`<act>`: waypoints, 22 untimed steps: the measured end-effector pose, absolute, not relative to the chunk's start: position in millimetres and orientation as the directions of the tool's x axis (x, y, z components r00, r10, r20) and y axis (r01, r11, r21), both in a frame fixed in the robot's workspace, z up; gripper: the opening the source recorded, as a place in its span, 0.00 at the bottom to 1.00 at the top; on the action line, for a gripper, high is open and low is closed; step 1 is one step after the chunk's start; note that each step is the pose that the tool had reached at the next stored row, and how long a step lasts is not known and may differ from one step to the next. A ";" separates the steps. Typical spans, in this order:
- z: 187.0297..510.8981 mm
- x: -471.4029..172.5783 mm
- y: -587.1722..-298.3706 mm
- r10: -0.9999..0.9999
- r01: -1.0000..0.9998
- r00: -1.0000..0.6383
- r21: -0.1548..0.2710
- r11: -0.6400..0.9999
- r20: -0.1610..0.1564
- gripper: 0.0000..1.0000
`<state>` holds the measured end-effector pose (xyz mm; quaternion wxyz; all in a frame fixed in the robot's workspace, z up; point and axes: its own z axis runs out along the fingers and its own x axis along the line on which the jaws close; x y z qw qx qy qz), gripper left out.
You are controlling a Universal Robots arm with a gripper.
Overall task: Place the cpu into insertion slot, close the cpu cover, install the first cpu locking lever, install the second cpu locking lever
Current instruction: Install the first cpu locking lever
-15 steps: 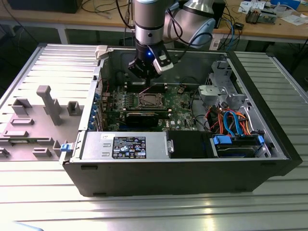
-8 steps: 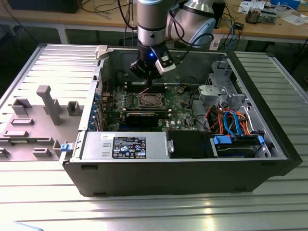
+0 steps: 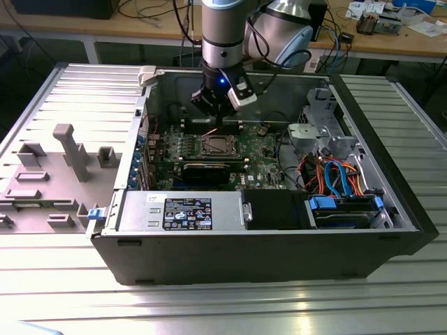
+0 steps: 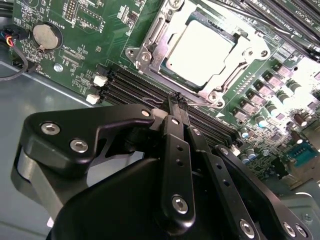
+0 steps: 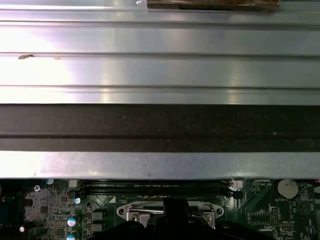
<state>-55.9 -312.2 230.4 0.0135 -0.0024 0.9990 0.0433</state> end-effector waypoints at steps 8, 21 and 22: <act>227.8 -52.3 -311.8 -0.002 -0.004 -1.000 0.086 0.996 -0.027 0.11; 221.4 -44.3 -311.4 0.000 -0.002 -1.000 0.086 0.996 -0.027 0.11; 220.5 -43.7 -311.4 0.000 -0.002 -1.000 0.086 0.996 -0.027 0.11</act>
